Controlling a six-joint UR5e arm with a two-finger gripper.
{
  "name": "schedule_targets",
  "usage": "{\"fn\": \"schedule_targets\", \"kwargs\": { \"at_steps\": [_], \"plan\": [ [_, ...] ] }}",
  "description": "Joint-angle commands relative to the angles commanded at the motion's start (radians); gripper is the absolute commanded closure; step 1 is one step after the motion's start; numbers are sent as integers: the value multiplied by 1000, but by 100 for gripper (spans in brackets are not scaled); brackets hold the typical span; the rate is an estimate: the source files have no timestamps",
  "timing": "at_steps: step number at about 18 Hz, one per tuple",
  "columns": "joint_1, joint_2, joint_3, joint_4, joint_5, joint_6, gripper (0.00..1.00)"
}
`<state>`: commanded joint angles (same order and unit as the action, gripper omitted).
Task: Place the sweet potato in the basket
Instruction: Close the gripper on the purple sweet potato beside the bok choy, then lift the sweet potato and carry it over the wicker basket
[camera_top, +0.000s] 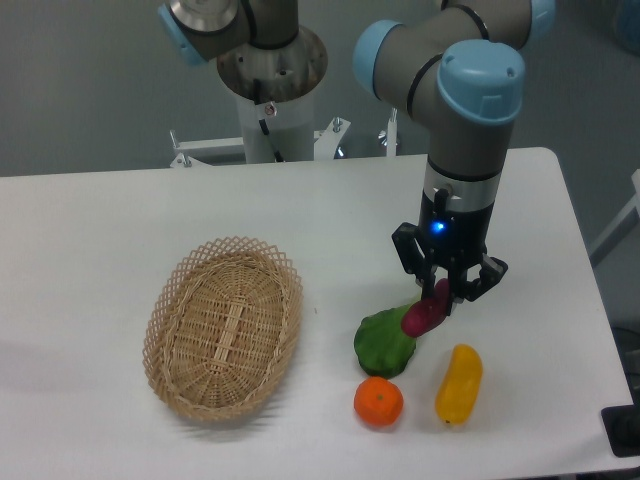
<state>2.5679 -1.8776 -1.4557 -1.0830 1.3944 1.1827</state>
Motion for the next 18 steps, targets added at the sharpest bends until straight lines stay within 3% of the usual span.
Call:
{"fn": "schedule_targets", "kwargs": {
  "at_steps": [7,10,15,18],
  "plan": [
    [-84,69,-90,9,0,-211,79],
    [-135,104,-167,17,32,-261,79],
    [-271,104,-302,181,184,-396,79],
    [-334,74,-370,242,233,-485,79]
  ]
}}
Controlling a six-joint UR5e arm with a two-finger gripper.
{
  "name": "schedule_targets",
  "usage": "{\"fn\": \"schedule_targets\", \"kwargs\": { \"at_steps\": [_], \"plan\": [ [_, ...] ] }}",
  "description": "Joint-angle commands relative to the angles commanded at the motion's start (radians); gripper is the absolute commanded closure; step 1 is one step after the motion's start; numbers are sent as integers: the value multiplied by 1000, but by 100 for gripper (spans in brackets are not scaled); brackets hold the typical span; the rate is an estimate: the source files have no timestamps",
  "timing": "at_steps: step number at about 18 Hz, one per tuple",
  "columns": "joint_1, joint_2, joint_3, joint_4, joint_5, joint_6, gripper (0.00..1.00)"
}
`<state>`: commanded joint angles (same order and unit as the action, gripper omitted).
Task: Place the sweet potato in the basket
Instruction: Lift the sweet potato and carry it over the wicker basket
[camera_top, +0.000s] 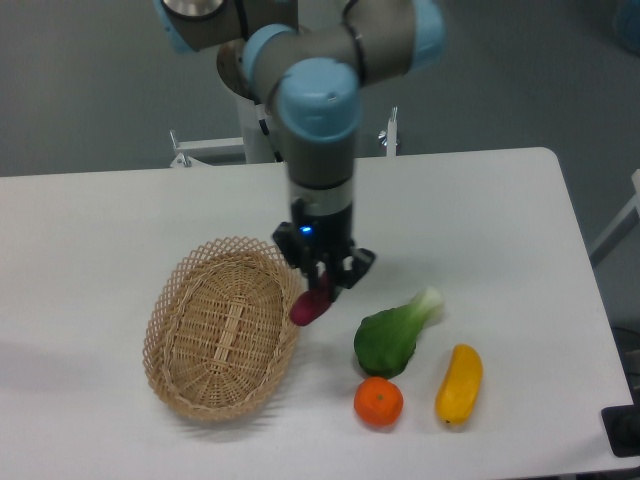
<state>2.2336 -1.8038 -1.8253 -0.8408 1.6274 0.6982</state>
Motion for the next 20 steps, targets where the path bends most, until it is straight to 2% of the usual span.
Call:
{"fn": "schedule_targets", "kwargs": {
  "at_steps": [4,11,17,18,19,20],
  "plan": [
    [-55,-49,3,8,12,-13,79],
    [-155,-115,0,37,95,72,79],
    [-167,-140,-3,37,100,70,77],
    [-172,-141,-3,39,100,70,75],
    [-175,-143,0,39,100,70,67],
    [-175,-143,4,40,100,72,48]
  ]
}}
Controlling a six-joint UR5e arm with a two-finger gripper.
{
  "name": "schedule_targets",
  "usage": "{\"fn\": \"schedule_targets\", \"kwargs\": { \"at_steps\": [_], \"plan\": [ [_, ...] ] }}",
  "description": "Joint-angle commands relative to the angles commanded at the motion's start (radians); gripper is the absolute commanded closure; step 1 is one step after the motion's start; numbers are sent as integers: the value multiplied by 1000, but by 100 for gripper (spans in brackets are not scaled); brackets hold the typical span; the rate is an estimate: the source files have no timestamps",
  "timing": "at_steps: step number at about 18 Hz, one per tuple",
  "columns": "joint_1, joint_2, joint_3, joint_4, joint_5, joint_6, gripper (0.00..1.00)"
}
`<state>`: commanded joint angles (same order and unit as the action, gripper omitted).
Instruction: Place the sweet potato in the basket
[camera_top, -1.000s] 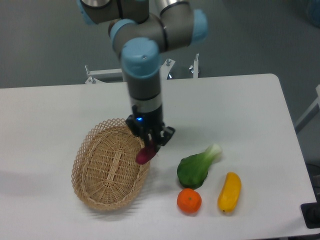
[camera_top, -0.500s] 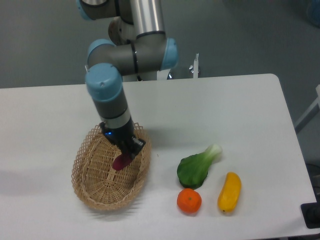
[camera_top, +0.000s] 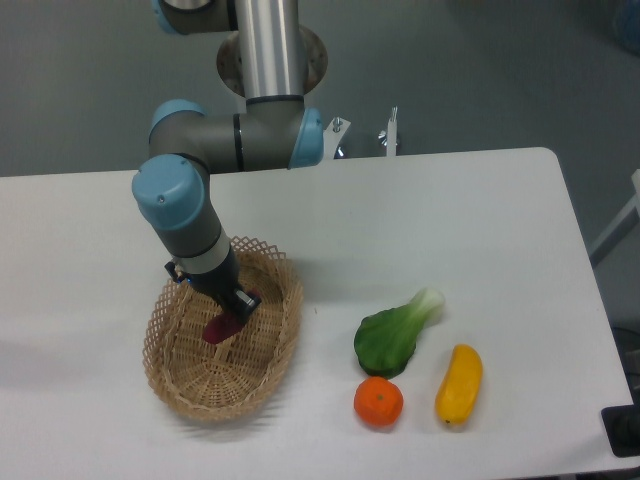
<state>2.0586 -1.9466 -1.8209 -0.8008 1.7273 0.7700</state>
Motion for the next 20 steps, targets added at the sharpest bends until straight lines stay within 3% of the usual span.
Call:
{"fn": "schedule_targets", "kwargs": {
  "at_steps": [2,10,15,20],
  "plan": [
    [0,0,11,-2,6,3,2],
    [15,54,101,-9,20,-54,0],
    [116,86,129,-3,15,53,0],
    [273,141,149,-17,3,224,0]
  ]
}}
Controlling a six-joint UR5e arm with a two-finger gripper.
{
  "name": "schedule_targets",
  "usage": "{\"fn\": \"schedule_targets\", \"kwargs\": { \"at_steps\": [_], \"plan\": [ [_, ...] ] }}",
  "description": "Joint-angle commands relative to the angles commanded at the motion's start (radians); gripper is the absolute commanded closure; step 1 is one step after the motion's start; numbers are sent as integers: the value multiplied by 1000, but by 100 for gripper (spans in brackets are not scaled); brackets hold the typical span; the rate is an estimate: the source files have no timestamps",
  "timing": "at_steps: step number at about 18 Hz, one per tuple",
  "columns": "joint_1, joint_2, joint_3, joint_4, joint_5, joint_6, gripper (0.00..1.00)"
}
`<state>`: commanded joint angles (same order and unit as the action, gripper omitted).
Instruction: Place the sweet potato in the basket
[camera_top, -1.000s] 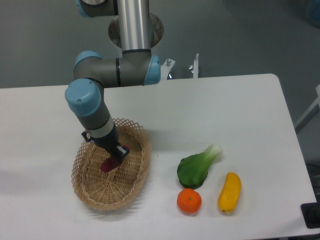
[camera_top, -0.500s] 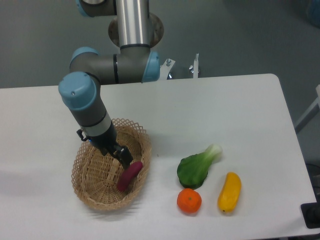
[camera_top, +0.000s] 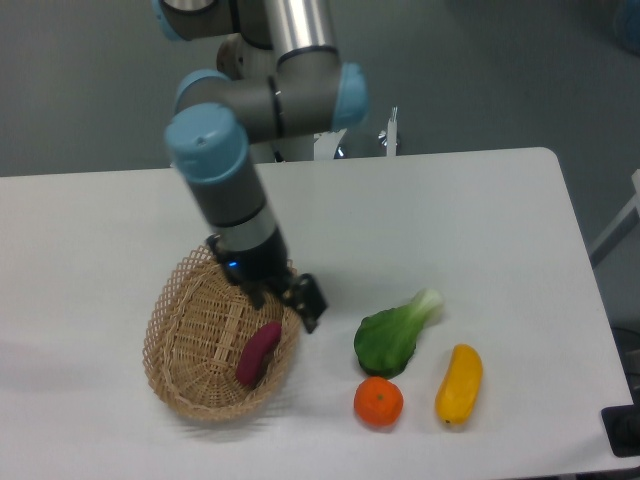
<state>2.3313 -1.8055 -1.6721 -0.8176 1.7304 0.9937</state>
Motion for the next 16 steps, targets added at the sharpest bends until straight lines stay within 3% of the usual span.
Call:
{"fn": "schedule_targets", "kwargs": {
  "at_steps": [4,10,13,16],
  "plan": [
    [121,37,6,-20,-35,145,0],
    [276,78,11,-112,-112,443,0],
    [324,94,-3,-129,-134,571,0],
    [329,103,-8,-130,-132,582,0]
  ]
}}
